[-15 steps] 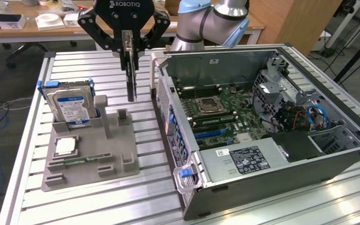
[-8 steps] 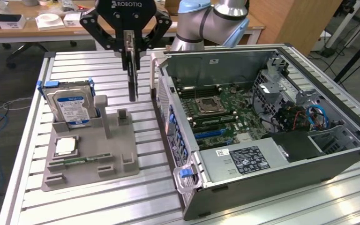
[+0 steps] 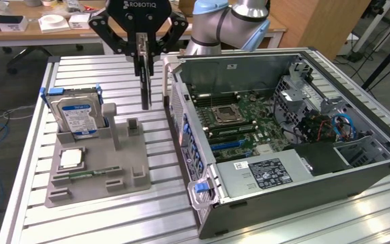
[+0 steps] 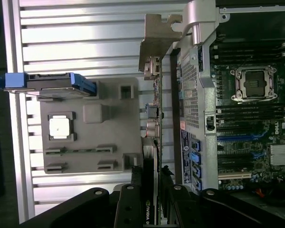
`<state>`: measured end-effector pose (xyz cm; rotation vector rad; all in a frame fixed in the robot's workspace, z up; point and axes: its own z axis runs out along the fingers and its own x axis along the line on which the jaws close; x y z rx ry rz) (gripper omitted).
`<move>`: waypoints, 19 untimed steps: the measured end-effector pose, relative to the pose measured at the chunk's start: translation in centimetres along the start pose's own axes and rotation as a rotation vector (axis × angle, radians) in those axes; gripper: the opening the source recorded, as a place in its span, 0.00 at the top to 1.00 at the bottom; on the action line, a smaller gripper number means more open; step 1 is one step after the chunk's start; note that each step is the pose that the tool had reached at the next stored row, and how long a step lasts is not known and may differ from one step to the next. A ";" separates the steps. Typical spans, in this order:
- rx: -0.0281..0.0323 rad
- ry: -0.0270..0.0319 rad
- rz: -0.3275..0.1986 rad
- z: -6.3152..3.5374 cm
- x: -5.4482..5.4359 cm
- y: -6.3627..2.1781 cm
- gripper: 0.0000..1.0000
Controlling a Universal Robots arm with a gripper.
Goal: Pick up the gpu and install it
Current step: 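Pick up the gpu and move the gpu toward the slot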
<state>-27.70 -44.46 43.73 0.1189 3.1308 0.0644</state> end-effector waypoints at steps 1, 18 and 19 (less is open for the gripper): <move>0.0001 0.0000 0.000 0.00 0.0 0.00 0.74; 0.0001 0.0000 0.000 0.04 -0.5 0.03 0.74; 0.0000 0.0000 0.000 0.04 -0.5 0.03 0.74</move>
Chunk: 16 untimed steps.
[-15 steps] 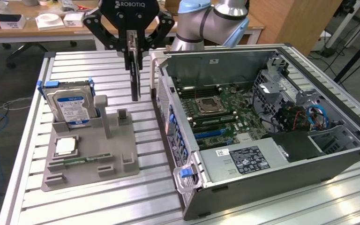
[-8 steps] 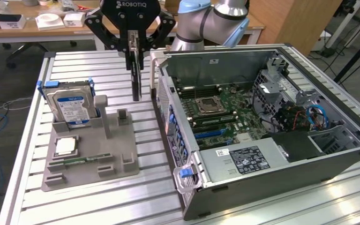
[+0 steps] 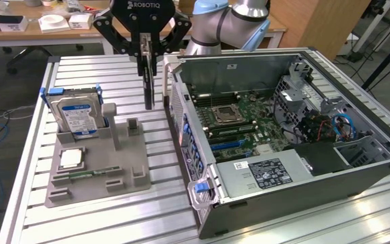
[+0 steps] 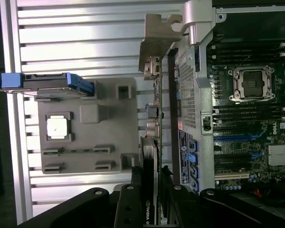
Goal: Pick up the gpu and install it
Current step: 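Pick up the gpu and move the gpu toward the slot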
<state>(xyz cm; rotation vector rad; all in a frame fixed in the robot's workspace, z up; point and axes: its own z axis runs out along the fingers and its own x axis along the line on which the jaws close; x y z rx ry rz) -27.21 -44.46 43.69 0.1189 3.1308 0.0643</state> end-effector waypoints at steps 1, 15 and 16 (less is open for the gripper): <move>0.0000 0.0000 0.000 0.00 0.0 0.00 0.74; 0.0000 0.0000 0.000 0.07 -0.7 0.05 0.74; 0.0000 0.0000 0.000 0.07 -0.7 0.05 0.74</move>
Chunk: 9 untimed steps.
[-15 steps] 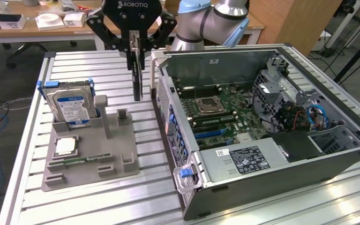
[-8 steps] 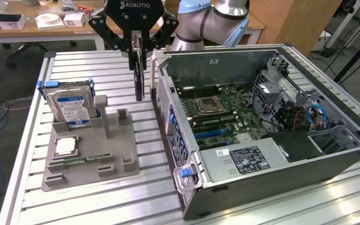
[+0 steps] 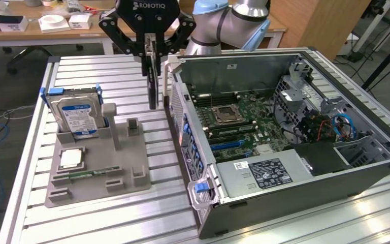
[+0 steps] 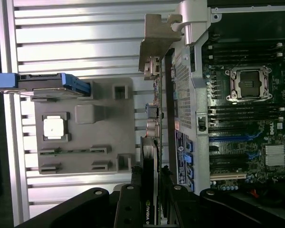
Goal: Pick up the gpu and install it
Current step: 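Pick up the gpu and move the gpu toward the slot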
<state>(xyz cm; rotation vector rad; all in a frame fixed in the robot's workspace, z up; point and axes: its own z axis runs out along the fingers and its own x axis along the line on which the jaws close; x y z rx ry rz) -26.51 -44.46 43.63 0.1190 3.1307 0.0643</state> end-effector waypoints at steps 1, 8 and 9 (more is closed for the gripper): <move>0.0000 0.0000 0.000 0.00 0.0 0.00 0.74; 0.0000 0.0000 0.000 0.01 -0.3 0.02 0.74; 0.0000 0.0000 0.000 0.01 -0.4 0.03 0.74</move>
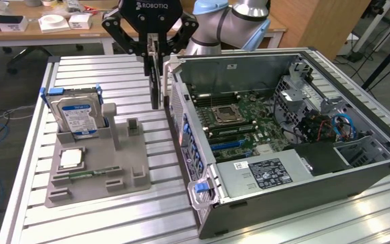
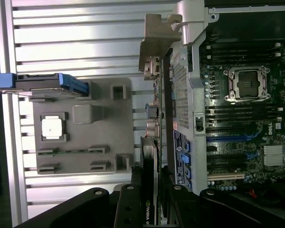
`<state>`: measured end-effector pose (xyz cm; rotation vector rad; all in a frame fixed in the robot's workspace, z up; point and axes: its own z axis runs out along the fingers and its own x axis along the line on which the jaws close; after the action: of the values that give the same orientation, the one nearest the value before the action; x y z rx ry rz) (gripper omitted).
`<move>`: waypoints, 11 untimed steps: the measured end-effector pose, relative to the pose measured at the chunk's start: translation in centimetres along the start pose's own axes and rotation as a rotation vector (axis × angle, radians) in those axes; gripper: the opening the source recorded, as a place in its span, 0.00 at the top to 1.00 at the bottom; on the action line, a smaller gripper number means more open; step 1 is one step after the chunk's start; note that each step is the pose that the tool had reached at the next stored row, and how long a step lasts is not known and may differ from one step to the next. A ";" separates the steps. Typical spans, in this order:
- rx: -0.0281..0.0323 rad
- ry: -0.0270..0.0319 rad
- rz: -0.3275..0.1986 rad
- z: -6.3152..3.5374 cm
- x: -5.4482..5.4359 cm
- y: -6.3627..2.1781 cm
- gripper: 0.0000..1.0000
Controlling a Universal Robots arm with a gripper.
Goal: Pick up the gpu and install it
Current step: 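Pick up the gpu and move the gpu toward the slot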
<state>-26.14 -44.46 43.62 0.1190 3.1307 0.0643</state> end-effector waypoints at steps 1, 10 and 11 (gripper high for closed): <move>0.0000 0.0000 0.000 0.00 0.0 0.00 0.74; -0.0001 0.0000 0.000 0.02 -0.4 0.03 0.74; 0.0000 0.0000 0.000 0.02 -0.4 0.03 0.74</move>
<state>-25.74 -44.46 43.60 0.1189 3.1307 0.0643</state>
